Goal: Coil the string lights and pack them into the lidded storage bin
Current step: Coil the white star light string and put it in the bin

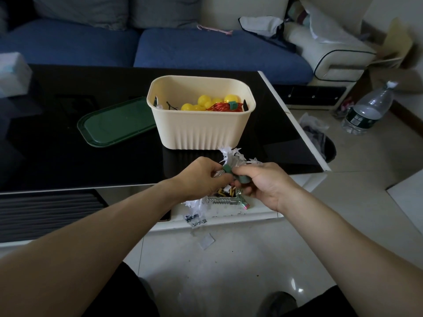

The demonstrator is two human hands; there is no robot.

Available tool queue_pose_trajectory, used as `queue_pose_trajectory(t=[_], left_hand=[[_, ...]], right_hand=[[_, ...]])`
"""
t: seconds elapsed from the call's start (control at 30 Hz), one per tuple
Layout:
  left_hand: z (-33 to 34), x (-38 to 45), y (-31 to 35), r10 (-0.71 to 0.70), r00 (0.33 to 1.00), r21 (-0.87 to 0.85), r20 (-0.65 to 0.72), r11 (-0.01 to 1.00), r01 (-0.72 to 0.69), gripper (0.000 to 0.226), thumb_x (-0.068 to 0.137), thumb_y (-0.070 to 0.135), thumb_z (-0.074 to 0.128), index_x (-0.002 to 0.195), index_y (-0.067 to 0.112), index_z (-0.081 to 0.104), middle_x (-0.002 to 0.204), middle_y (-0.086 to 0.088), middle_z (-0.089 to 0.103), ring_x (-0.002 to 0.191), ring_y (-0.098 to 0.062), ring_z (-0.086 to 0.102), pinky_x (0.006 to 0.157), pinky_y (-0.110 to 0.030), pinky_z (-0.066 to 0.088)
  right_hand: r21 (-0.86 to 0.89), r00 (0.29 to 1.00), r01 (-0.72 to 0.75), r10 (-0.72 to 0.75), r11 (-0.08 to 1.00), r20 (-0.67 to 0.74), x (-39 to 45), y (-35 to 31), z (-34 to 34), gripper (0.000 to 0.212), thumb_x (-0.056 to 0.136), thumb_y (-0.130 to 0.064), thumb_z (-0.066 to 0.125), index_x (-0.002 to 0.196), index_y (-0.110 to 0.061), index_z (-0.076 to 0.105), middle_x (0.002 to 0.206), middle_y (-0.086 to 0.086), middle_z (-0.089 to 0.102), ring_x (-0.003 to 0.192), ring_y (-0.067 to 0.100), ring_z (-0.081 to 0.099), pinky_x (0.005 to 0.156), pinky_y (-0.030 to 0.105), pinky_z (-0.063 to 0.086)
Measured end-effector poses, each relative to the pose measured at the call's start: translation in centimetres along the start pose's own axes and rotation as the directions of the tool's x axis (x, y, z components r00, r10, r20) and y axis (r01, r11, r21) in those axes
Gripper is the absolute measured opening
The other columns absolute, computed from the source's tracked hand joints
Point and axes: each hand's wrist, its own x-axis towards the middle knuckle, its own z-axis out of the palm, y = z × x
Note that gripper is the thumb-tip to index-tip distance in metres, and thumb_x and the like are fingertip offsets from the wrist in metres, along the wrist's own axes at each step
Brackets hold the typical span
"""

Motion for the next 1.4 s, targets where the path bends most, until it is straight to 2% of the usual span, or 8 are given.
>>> queue_pose_trajectory(t=[0.13, 0.27, 0.47, 0.6, 0.73, 0.87, 1.07, 1.4], left_hand=[[0.6, 0.3, 0.3, -0.032, 0.999, 0.003, -0.024, 0.999, 0.032, 0.037, 0.097, 0.026, 0.057, 0.074, -0.002, 0.063, 0.061, -0.007, 0.052, 0.056, -0.015, 0.046, 0.054, -0.028, 0.039], [0.5, 0.4, 0.5, -0.019, 0.999, 0.065, -0.027, 0.998, 0.02, 0.036, 0.095, 0.016, 0.055, 0.059, 0.01, 0.049, 0.057, -0.003, 0.045, 0.052, -0.013, 0.038, 0.048, -0.023, 0.033], [0.4, 0.8, -0.7, 0.028, 0.999, 0.213, 0.018, 0.976, -0.031, 0.03, 0.096, 0.017, 0.052, 0.069, 0.004, 0.056, 0.059, -0.004, 0.051, 0.05, -0.011, 0.04, 0.046, -0.022, 0.034], [0.9, 1.5, -0.8, 0.081, 0.997, 0.31, -0.019, 0.948, -0.071, 0.032, 0.099, 0.019, 0.047, 0.068, 0.015, 0.046, 0.063, -0.001, 0.052, 0.058, -0.015, 0.046, 0.051, -0.022, 0.035], [1.2, 1.7, -0.8, 0.007, 0.999, 0.372, 0.041, 0.928, -0.021, 0.027, 0.104, 0.024, 0.039, 0.079, 0.016, 0.043, 0.075, 0.002, 0.049, 0.073, -0.018, 0.049, 0.064, -0.029, 0.037], [1.6, 1.6, -0.7, -0.133, 0.982, 0.14, 0.133, 0.984, 0.114, 0.026, 0.102, 0.02, 0.038, 0.078, 0.012, 0.046, 0.074, -0.003, 0.049, 0.064, -0.015, 0.046, 0.063, -0.031, 0.043], [1.4, 1.3, -0.5, -0.126, 0.974, -0.074, 0.186, 0.987, 0.142, 0.031, 0.103, 0.017, 0.033, 0.076, 0.009, 0.045, 0.064, -0.004, 0.04, 0.057, -0.017, 0.039, 0.06, -0.033, 0.043], [1.3, 1.8, -0.8, 0.01, 0.999, 0.336, 0.036, 0.942, -0.022, 0.029, 0.101, 0.023, 0.041, 0.074, 0.015, 0.047, 0.07, 0.0, 0.053, 0.06, -0.011, 0.046, 0.056, -0.026, 0.039]], right_hand=[[-0.104, 0.995, 0.079, -0.086, 0.991, -0.057, -0.1, 0.2, 0.0, 0.009, 0.081, -0.013, 0.08, 0.079, -0.006, 0.076, 0.076, 0.018, 0.072, 0.069, 0.024, 0.061, 0.049, 0.024, 0.04], [-0.171, 0.993, 0.114, -0.116, 0.979, -0.004, -0.3, 0.1, 0.0, 0.01, 0.085, -0.01, 0.076, 0.076, -0.005, 0.074, 0.071, 0.015, 0.071, 0.066, 0.021, 0.063, 0.05, 0.022, 0.043], [-0.353, 0.985, 0.086, -0.027, 0.932, 0.169, -0.7, -0.3, -0.4, 0.011, 0.091, -0.007, 0.069, 0.09, 0.003, 0.074, 0.071, 0.01, 0.072, 0.054, 0.011, 0.061, 0.048, 0.021, 0.045], [-0.381, 0.98, 0.15, -0.086, 0.912, 0.18, -0.6, -0.6, -0.6, 0.011, 0.091, -0.005, 0.066, 0.09, 0.004, 0.073, 0.07, 0.009, 0.069, 0.052, 0.011, 0.058, 0.05, 0.021, 0.046], [-0.379, 0.977, 0.19, -0.138, 0.906, 0.16, -0.6, -0.1, -0.6, 0.013, 0.091, -0.003, 0.065, 0.083, -0.001, 0.075, 0.068, 0.009, 0.069, 0.051, 0.011, 0.058, 0.05, 0.022, 0.048], [-0.393, 0.979, 0.202, -0.173, 0.897, 0.109, -0.5, 0.5, -0.5, 0.021, 0.09, -0.004, 0.062, 0.073, -0.004, 0.074, 0.063, 0.006, 0.069, 0.05, 0.011, 0.058, 0.049, 0.023, 0.048], [-0.368, 0.974, 0.224, -0.192, 0.902, 0.122, -0.7, 0.5, -0.4, 0.018, 0.091, -0.007, 0.063, 0.078, -0.004, 0.075, 0.064, 0.006, 0.07, 0.049, 0.009, 0.057, 0.048, 0.022, 0.046], [-0.42, 0.985, 0.13, -0.069, 0.898, 0.156, -0.3, 0.2, -0.7, 0.02, 0.095, -0.013, 0.064, 0.081, -0.003, 0.073, 0.058, 0.003, 0.064, 0.044, 0.011, 0.053, 0.047, 0.027, 0.046]])
